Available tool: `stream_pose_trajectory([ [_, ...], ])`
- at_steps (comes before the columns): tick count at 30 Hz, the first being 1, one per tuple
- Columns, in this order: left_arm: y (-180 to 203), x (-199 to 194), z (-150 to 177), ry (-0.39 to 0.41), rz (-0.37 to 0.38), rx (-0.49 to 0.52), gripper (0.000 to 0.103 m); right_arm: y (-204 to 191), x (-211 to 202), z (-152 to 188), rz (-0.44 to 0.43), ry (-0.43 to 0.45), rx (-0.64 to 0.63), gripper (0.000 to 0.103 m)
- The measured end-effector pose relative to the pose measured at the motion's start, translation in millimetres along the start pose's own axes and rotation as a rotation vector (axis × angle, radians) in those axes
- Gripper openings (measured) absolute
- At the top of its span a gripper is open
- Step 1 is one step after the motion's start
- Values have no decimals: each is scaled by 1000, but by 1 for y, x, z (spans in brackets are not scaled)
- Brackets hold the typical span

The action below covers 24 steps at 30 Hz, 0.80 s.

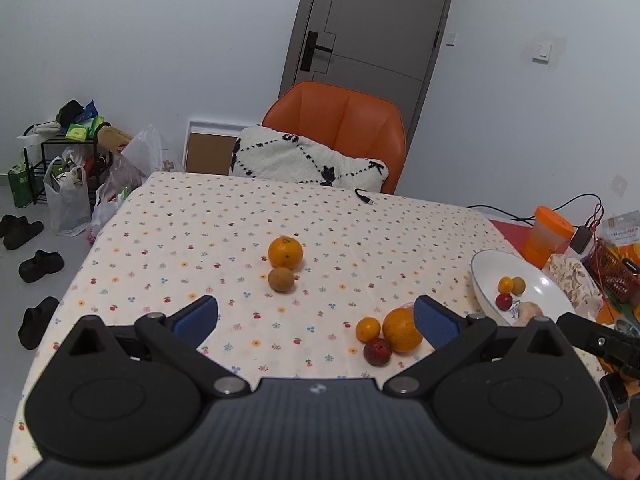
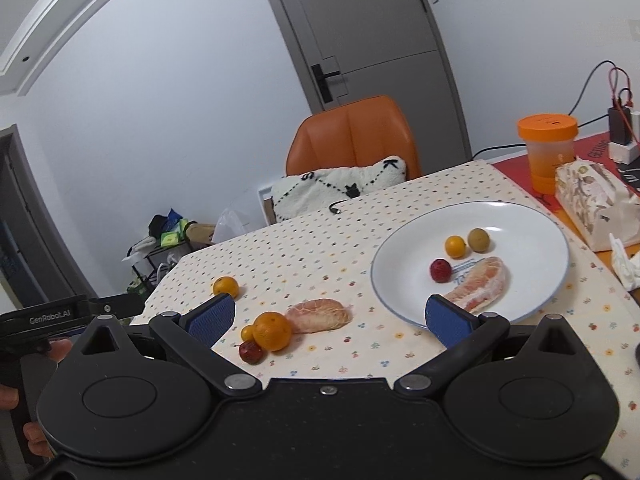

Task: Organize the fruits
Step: 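Withdraw both grippers from the plate back toward the remaining fruits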

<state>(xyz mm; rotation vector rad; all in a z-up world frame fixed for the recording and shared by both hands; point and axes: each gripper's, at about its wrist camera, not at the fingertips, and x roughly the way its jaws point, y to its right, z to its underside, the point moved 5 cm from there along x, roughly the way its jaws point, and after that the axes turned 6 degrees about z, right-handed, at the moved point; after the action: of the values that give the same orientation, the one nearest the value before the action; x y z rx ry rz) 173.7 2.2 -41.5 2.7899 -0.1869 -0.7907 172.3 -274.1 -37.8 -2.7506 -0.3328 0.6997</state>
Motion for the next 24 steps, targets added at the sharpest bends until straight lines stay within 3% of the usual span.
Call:
stream_pose_trajectory([
  [8,-3,12,8,-6,-3,6,101,-13,14,5,-28,-15,-30,101],
  [14,-6,24,14,-24,1,-2,100,-22,30,9,-64,-54,-48,83],
  [24,-8,48,19,-58,28,-14,86,-34,60,19,-94,-114,-56,75],
])
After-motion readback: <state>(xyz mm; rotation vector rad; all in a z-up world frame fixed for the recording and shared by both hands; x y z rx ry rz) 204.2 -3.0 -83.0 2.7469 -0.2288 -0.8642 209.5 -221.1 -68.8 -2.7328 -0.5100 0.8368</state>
